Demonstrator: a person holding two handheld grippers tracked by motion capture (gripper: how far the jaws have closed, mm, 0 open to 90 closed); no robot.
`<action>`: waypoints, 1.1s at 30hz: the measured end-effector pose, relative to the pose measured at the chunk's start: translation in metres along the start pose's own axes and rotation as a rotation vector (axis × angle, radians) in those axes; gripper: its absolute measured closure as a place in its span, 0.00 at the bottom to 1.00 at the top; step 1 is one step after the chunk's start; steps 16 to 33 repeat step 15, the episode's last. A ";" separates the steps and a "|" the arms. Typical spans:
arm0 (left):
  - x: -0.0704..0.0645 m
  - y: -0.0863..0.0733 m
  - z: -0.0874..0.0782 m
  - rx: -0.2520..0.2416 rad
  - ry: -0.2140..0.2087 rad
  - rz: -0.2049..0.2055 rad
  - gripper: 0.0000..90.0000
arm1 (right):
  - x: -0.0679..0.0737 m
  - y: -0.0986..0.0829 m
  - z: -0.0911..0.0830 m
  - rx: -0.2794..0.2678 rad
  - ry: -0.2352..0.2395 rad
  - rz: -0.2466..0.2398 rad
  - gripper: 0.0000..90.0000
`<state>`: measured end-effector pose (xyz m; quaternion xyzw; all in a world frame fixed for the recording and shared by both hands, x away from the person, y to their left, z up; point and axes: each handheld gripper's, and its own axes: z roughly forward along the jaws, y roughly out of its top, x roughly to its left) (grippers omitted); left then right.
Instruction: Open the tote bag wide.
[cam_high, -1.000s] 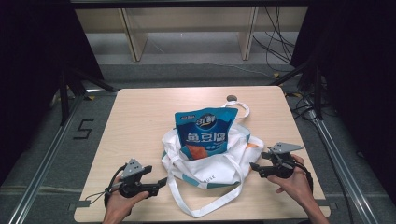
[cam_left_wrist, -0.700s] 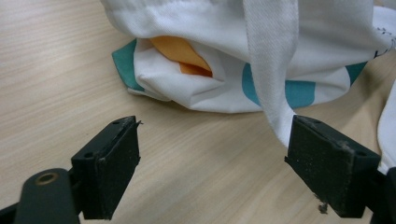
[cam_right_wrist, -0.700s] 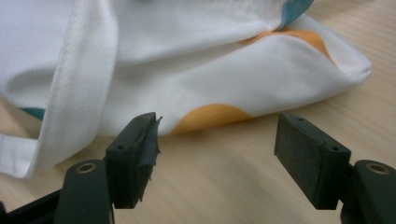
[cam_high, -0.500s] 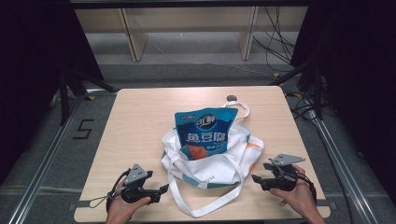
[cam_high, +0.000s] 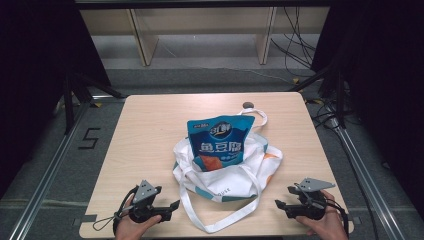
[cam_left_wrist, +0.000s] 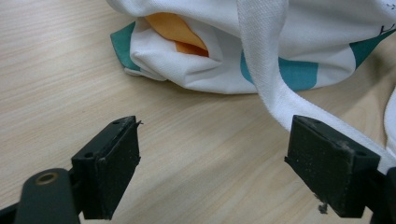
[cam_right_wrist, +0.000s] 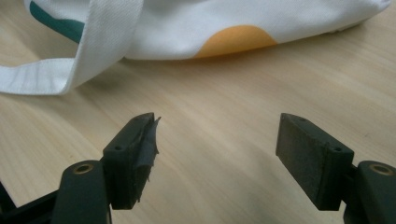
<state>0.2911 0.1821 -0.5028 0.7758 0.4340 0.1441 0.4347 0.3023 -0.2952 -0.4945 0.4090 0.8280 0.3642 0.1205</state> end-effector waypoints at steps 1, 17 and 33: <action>-0.001 0.000 0.001 -0.003 0.004 -0.005 0.18 | 0.003 -0.001 0.000 0.007 0.006 0.029 0.33; 0.005 -0.001 0.003 0.013 0.018 -0.003 0.18 | -0.005 -0.001 0.000 0.000 -0.047 -0.070 0.33; 0.005 -0.001 0.003 0.013 0.018 -0.003 0.18 | -0.005 -0.001 0.000 0.000 -0.047 -0.070 0.33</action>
